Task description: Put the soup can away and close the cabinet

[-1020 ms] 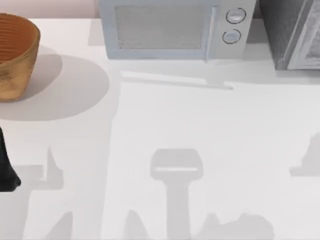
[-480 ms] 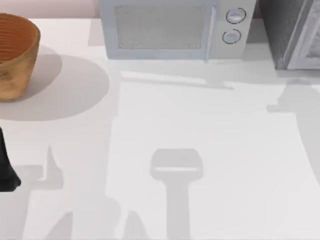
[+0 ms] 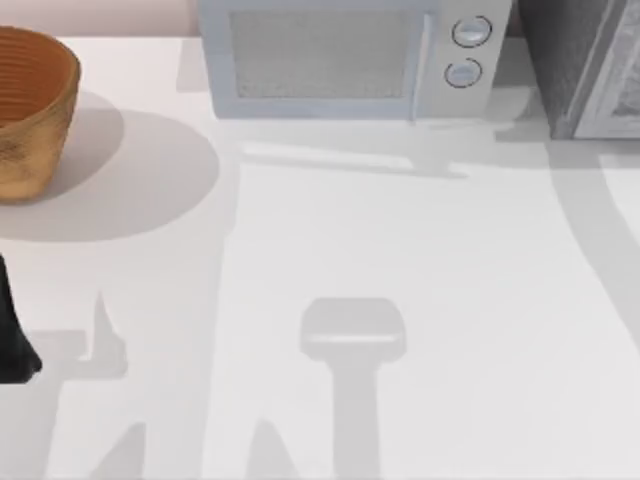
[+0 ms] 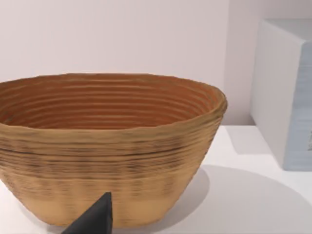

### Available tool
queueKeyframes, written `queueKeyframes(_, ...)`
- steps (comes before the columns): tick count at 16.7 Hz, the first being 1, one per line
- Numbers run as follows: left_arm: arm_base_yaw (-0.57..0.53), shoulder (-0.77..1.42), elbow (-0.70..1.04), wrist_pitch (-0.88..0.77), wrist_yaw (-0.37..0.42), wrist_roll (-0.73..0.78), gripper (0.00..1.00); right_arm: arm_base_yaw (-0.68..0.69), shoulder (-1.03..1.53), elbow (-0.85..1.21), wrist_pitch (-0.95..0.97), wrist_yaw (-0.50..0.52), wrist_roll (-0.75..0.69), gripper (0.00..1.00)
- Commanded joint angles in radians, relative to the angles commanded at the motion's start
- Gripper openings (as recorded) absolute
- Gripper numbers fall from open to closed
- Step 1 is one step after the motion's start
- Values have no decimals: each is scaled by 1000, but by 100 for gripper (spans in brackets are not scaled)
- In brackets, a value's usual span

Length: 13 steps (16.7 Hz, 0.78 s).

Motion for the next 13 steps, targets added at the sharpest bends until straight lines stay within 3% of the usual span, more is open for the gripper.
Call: queueKeyframes(13,0,0,0,0,0,0,100,-7,170,196,-65,-1,1,0)
